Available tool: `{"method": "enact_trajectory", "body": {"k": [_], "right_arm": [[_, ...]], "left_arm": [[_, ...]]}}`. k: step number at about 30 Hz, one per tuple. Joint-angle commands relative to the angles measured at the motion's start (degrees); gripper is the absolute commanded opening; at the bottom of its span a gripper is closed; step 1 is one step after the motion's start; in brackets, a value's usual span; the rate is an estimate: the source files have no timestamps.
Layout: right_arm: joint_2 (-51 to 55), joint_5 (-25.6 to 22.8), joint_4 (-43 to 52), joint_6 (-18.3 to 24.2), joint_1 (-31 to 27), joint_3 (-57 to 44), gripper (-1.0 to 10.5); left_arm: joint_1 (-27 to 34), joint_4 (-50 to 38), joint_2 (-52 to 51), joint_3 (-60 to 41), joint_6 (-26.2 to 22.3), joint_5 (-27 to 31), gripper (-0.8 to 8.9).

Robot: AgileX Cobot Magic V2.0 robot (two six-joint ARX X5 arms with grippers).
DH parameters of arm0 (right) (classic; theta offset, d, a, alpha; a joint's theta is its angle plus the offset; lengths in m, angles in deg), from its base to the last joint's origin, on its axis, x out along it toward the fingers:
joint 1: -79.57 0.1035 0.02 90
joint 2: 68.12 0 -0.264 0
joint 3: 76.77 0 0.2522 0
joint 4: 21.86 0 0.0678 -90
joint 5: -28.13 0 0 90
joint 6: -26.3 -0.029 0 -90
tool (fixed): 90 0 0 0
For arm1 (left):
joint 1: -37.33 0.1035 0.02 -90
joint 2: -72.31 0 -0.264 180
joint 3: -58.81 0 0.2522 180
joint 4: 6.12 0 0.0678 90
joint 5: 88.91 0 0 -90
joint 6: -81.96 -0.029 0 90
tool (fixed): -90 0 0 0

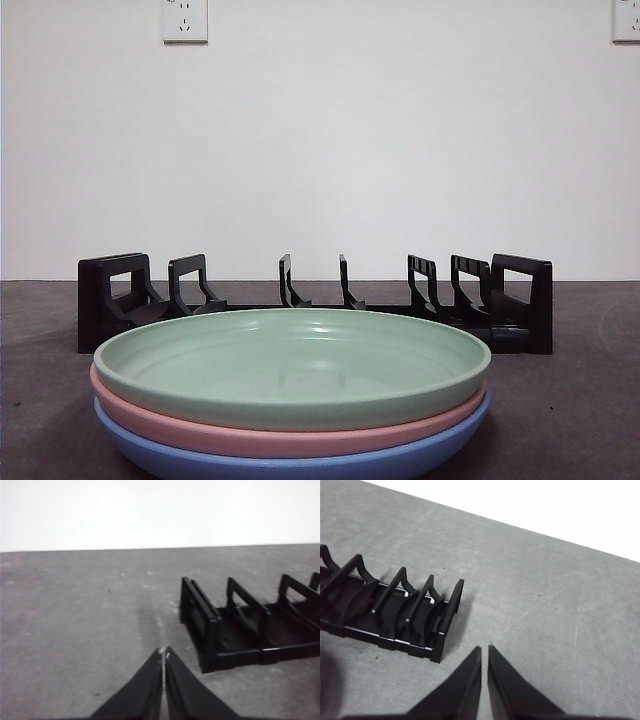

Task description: Place the plate

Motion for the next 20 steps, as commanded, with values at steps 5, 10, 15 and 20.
{"method": "enact_trajectory", "body": {"k": [5, 10, 15, 20], "right_arm": [[-0.2, -0.2, 0.5, -0.5, 0.4, 0.5, 0.2], [-0.2, -0.2, 0.5, -0.5, 0.4, 0.5, 0.2], [-0.2, -0.2, 0.5, -0.5, 0.4, 0.5, 0.2], [-0.2, -0.2, 0.5, -0.5, 0.4, 0.5, 0.2]], "left_arm": [[0.2, -1.6, 0.0, -1.2, 0.1, 3.6, 0.07], [0.2, -2.2, 0.0, -1.2, 1.6, 3.5, 0.07], [0.2, -2.3, 0.0, -1.2, 1.6, 3.5, 0.07], [0.2, -2.3, 0.0, -1.2, 1.5, 3.5, 0.07]]}}
